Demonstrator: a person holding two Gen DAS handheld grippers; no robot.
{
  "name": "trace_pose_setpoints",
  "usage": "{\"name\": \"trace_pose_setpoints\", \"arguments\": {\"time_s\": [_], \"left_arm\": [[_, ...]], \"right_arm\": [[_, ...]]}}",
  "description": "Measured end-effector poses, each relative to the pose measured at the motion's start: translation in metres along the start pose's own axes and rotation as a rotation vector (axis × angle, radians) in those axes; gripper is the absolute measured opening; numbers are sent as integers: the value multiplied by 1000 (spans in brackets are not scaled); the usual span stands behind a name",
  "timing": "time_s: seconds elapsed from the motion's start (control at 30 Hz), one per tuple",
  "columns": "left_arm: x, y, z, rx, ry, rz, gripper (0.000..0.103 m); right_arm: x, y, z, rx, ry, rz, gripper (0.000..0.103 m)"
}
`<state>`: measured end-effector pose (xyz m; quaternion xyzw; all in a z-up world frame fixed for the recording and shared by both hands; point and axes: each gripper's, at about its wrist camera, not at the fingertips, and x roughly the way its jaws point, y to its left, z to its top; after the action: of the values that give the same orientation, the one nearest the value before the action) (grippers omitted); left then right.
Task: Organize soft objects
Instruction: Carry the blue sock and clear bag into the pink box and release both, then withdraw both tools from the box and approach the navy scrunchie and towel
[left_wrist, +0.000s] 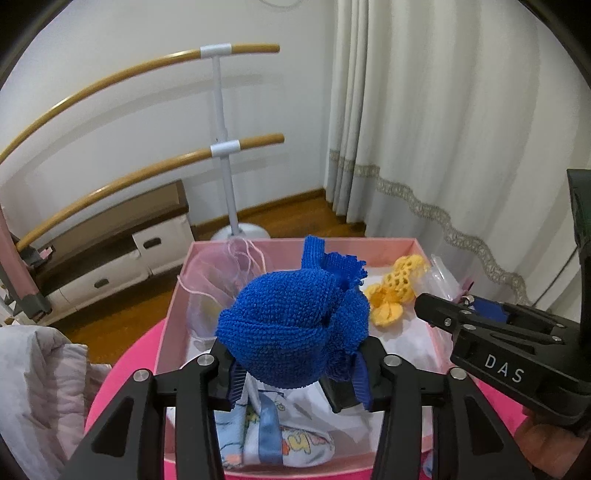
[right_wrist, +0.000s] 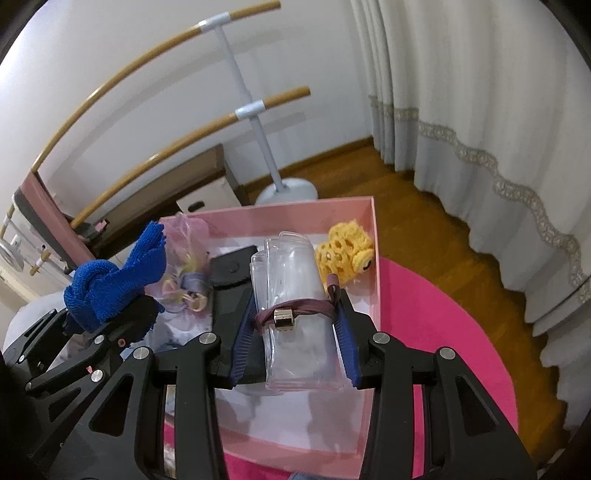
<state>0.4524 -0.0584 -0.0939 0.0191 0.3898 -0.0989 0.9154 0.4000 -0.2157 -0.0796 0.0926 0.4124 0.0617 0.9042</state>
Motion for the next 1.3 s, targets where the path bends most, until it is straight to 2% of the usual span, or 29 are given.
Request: {"name": "trace_pose_setpoints", "arguments": {"time_s": [0.03, 0.07, 0.13, 0.2, 0.27, 0.3, 0.37, 0.4, 0.43, 0.73, 0.83, 0.97, 1.17, 1.3], "left_arm": [[8, 0, 5, 5, 12, 0, 50], [18, -1, 10, 11, 29, 3, 60], [25, -3, 16, 18, 37, 18, 72], [29, -4, 22, 21, 21, 33, 82], [30, -3, 25, 10, -1, 46, 101], [29, -2, 25, 8, -17, 51, 103], [25, -3, 26, 9, -34, 71, 103], [24, -1, 29, 5, -43, 79, 103], [21, 1, 32, -3, -57, 82, 103], [-17, 15, 42, -63, -154, 125, 103], [-46, 15, 15, -67, -183, 136, 103], [-82, 22, -3, -82, -225, 137, 103], [-151, 31, -72, -92, -293, 128, 103], [-179, 30, -109, -81, -323, 113, 103]], "right_arm": [[4, -1, 0, 3, 11, 0, 39], [8, -2, 0, 8, 18, 1, 41], [12, -5, -2, 20, 31, 6, 44], [15, -10, -3, 36, 34, 10, 49], [17, -14, -4, 52, 37, 25, 58], [18, -15, -4, 57, 38, 29, 61], [15, -19, -5, 69, 31, 43, 83], [12, -20, -6, 76, 22, 50, 90], [8, -22, -6, 86, 7, 53, 103], [-36, -9, -9, 91, -67, 25, 103], [-56, -2, -11, 85, -95, 29, 103], [-94, 11, -22, 54, -149, 22, 103], [-156, 26, -55, 11, -252, -2, 103], [-188, 36, -85, -19, -295, 2, 103]]}}
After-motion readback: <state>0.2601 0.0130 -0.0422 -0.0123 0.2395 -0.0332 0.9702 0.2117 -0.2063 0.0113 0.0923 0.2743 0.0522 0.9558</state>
